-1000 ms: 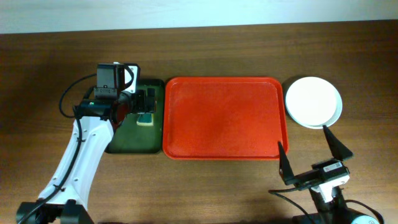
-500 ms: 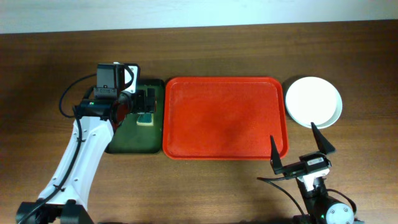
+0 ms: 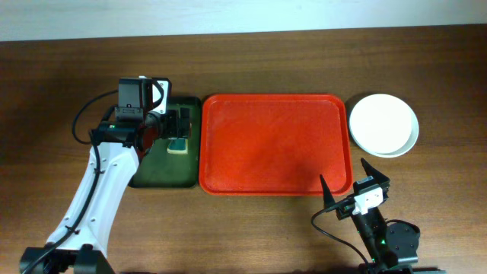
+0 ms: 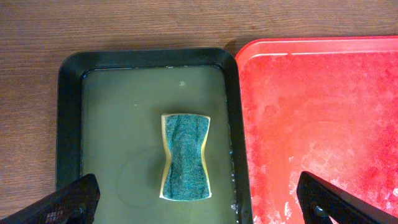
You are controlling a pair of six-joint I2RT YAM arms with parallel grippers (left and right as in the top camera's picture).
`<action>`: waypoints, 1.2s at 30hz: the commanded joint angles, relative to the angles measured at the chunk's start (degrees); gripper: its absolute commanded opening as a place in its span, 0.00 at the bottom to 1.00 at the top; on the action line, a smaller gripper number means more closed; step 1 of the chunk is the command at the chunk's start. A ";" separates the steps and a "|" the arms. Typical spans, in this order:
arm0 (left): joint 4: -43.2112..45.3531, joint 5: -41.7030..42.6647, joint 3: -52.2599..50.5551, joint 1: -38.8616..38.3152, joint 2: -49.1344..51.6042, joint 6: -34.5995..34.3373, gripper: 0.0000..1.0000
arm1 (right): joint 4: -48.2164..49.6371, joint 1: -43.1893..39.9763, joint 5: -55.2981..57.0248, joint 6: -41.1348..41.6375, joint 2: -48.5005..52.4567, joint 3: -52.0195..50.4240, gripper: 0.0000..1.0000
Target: Clean dirty plates on tray and stack at the side
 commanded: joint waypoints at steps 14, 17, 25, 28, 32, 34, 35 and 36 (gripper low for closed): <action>-0.07 0.59 0.15 0.09 0.28 0.92 0.99 | -0.26 -0.31 -0.09 0.39 -0.44 -0.31 0.98; -0.09 0.59 0.15 0.09 0.28 0.92 0.99 | -0.26 -0.31 -0.09 0.39 -0.44 -0.31 0.98; -1.16 0.59 0.15 -0.79 -9.53 0.92 0.99 | -0.28 -0.31 -0.09 0.39 -0.44 -0.31 0.98; -1.16 0.59 0.15 -0.76 -20.41 0.92 1.00 | -0.26 -0.31 -0.09 0.39 -0.44 -0.31 0.99; -1.16 0.59 0.15 -0.76 -33.77 0.92 0.99 | -0.28 -0.31 -0.09 0.39 -0.44 -0.31 0.99; -1.86 0.59 0.15 -0.76 -40.06 0.92 0.99 | -0.26 -0.31 -0.09 0.39 -0.44 -0.31 0.99; -2.23 0.59 0.13 -0.76 -42.45 0.92 0.99 | -0.26 -0.31 -0.09 0.39 -0.44 -0.31 0.99; -2.54 0.59 0.13 -0.76 -44.46 0.92 0.99 | -0.26 -0.31 -0.09 0.39 -0.44 -0.31 0.98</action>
